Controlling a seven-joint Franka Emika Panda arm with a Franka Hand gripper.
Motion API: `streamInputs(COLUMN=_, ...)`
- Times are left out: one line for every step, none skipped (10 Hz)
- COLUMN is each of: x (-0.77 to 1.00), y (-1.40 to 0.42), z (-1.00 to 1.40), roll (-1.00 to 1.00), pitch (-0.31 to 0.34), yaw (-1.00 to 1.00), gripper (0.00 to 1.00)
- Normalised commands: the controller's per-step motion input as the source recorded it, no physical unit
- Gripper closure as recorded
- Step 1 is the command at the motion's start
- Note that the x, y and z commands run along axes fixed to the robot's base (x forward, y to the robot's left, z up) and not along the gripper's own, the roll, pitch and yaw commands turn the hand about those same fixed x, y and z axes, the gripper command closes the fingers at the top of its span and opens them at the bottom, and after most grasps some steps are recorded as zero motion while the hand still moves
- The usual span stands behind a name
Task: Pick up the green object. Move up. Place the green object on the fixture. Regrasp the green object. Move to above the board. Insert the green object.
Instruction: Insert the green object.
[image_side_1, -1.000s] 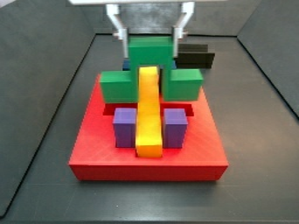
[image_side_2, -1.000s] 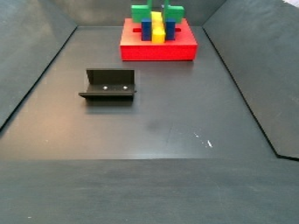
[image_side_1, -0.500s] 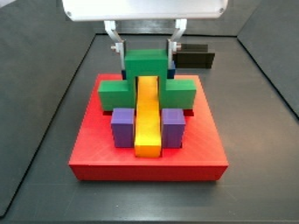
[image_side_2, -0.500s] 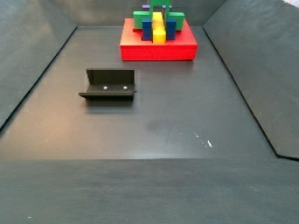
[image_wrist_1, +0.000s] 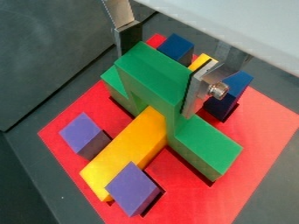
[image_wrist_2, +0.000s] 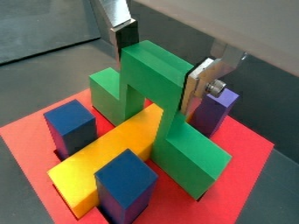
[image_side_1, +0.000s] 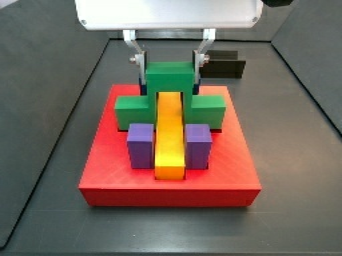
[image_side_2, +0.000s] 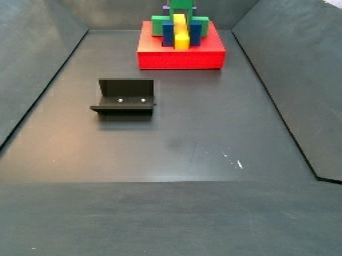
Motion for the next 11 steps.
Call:
streamInputs(x=0.09, y=0.00, z=-0.15, roll=-0.13, pitch=0.006, yaw=-0.05, gripper=1.00)
streamInputs(x=0.13, y=-0.01, z=-0.15, roll=-0.11, pitch=0.004, yaw=-0.04, gripper=1.00)
streamInputs(x=0.12, y=-0.02, z=-0.15, roll=-0.10, pitch=0.003, yaw=-0.03, gripper=1.00)
streamInputs(x=0.16, y=-0.03, z=-0.11, roll=-0.11, pitch=0.000, yaw=-0.01, gripper=1.00)
streamInputs(x=0.14, y=0.00, z=-0.16, roll=-0.07, pitch=0.001, yaw=-0.03, gripper=1.00)
streamInputs(x=0.15, y=0.00, z=-0.29, roll=-0.01, pitch=0.007, yaw=-0.04, gripper=1.00)
streamInputs(x=0.26, y=0.00, z=-0.47, roll=0.00, pitch=0.010, yaw=-0.03, gripper=1.00)
streamInputs(x=0.31, y=0.00, z=-0.61, roll=0.01, pitch=0.000, yaw=-0.02, gripper=1.00)
streamInputs(x=0.30, y=-0.01, z=-0.67, roll=0.02, pitch=0.000, yaw=-0.01, gripper=1.00)
streamInputs(x=0.27, y=-0.07, z=-0.73, roll=0.08, pitch=0.000, yaw=-0.01, gripper=1.00)
streamInputs(x=0.23, y=-0.07, z=-0.59, roll=0.07, pitch=0.000, yaw=-0.01, gripper=1.00)
